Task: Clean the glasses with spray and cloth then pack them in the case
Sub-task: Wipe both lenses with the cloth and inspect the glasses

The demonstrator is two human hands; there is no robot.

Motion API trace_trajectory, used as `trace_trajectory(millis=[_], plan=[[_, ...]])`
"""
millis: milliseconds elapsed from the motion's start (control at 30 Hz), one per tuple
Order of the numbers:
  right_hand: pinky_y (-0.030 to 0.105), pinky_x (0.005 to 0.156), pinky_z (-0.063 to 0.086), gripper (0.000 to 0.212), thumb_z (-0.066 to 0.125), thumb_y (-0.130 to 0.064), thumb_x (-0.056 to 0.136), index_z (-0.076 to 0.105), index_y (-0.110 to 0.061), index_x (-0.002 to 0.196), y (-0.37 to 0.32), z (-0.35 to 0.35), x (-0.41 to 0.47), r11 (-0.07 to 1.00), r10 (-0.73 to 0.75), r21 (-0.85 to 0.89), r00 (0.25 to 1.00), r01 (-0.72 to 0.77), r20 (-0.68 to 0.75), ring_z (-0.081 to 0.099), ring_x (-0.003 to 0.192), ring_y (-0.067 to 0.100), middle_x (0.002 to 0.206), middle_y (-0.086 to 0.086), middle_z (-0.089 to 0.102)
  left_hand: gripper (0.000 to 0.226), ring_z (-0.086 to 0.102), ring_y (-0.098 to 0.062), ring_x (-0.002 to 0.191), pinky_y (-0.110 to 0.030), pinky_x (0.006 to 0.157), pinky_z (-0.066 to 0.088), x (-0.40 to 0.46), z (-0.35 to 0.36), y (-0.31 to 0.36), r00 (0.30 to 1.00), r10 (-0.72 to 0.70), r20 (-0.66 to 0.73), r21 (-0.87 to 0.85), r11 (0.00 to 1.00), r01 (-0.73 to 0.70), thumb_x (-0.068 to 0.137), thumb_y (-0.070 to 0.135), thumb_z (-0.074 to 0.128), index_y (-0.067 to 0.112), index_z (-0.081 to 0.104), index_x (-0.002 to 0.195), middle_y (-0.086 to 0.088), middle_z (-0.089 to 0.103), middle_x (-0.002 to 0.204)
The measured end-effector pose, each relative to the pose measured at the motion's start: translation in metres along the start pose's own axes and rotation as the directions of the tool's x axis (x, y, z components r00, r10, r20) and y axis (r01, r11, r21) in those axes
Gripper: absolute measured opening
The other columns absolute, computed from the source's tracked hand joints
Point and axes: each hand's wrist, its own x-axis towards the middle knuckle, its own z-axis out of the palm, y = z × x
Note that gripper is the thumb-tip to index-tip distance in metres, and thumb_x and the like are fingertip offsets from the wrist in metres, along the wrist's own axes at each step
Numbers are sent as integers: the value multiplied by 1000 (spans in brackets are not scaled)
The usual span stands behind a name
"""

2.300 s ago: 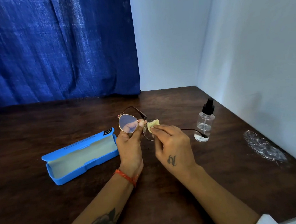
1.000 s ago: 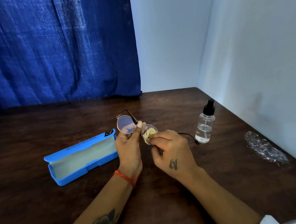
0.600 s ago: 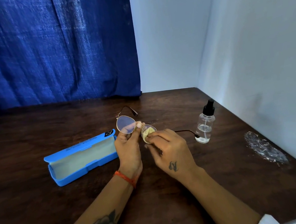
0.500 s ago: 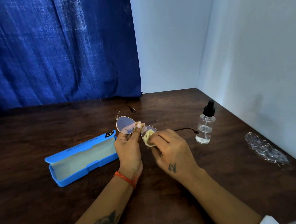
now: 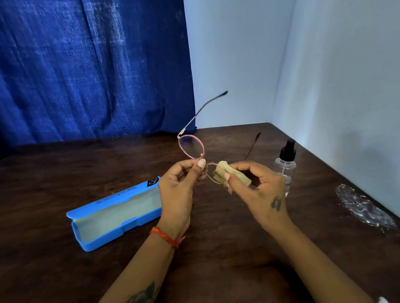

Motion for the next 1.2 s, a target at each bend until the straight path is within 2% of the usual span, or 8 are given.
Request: trace_trajectory(millis=[133,200,267,333,467,667,933,1200], plan=[[22,59,52,11,69,-14,66,73,-19,75,1,1,7,817,360,438,926,-374,117,63,64,10,68,-4,71,5,62,-8,68,-18,65,53,2,-3,2,998,-11,56,32,999,10,81,10,64,8,67,84,-2,69,73],[21,59,50,10,68,-13,66,72,-21,71,5,1,8,771,446,510,895,-381,-6,62,64,9,65,-7,69,3,61,-8,65,-19,63,53,3,-2,2,998,-27,54,28,999,26,81,8,64,8,67,80,1,69,67],[23,65,51,11,69,-16,72,72,-18,81,6,-2,6,906,326,354,915,-231,-236,64,70,7,73,-8,71,4,61,-7,63,-19,62,53,3,-1,1,998,-46,44,21,999,45,81,8,64,9,67,77,4,69,63],[28,75,52,15,69,-13,79,72,-13,94,7,-1,3,999,-30,4,955,33,-297,67,82,13,89,-2,72,4,60,-5,60,-17,60,52,2,0,-1,998,-55,38,34,998,53,81,8,65,9,67,77,5,68,61],[28,79,48,18,66,-2,79,73,-3,96,7,12,-9,807,-471,-391,882,442,24,59,83,24,95,11,69,4,59,-10,63,-19,61,51,2,0,-4,998,-50,36,50,998,48,81,9,65,7,66,77,-1,67,67],[24,79,47,16,69,1,74,74,-5,88,13,17,-13,760,-491,-373,847,532,207,58,80,25,95,10,69,4,61,-3,62,-14,58,49,2,-2,-2,1000,-24,19,58,998,23,80,7,65,6,66,76,5,68,64],[24,74,48,10,67,0,71,72,-3,79,13,11,-8,830,-427,-401,904,387,-10,61,74,23,83,10,68,5,60,-5,62,-16,61,51,2,-1,-4,999,-16,43,142,990,10,81,8,64,4,65,80,-4,65,69],[21,76,46,14,65,0,69,74,-7,77,12,16,-13,821,-429,-323,882,471,194,61,75,22,86,5,69,6,58,-3,61,-15,60,49,-1,-1,-1,998,1,57,160,987,-10,81,8,64,6,66,76,-4,64,68]])
